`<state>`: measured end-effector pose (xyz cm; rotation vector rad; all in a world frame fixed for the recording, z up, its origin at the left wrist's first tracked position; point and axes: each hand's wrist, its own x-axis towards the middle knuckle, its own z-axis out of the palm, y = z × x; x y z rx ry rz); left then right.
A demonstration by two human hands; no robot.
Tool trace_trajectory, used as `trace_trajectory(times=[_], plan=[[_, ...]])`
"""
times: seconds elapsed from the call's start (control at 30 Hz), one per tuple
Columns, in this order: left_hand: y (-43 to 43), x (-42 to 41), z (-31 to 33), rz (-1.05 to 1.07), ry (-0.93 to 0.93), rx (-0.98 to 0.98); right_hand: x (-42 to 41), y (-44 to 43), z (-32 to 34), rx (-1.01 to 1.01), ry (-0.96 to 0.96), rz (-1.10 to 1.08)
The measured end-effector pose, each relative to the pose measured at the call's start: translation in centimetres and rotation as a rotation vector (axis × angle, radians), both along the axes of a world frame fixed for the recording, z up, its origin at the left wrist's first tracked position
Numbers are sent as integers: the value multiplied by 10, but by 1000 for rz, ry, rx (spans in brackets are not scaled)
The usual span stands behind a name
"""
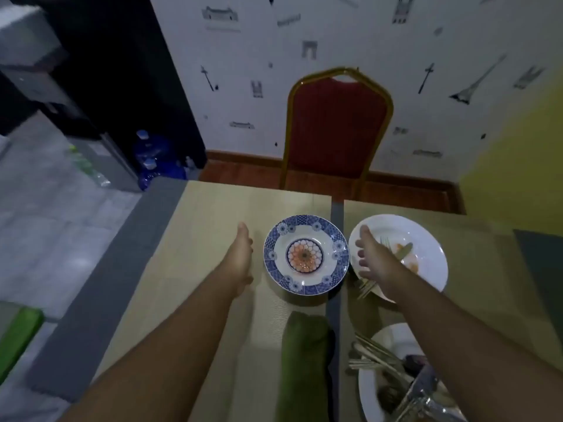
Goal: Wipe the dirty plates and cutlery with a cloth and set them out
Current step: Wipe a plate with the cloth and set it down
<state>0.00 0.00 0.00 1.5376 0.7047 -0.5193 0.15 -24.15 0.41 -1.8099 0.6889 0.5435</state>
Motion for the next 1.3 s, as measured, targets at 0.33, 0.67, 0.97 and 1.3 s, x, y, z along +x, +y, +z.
trace_trajectory(times=[0.33, 0.67, 0.97, 1.3], plan=[[17, 46, -39, -123, 168, -100, 28, 15, -32, 117, 106, -163], [13, 53, -45, -142, 173, -221, 33, 18, -35, 162, 102, -246], [19, 45, -28, -126, 107, -193, 28, 15, -23, 169, 51, -297], [34, -36, 1, -92, 26, -176, -15, 15, 13, 281, -66, -134]])
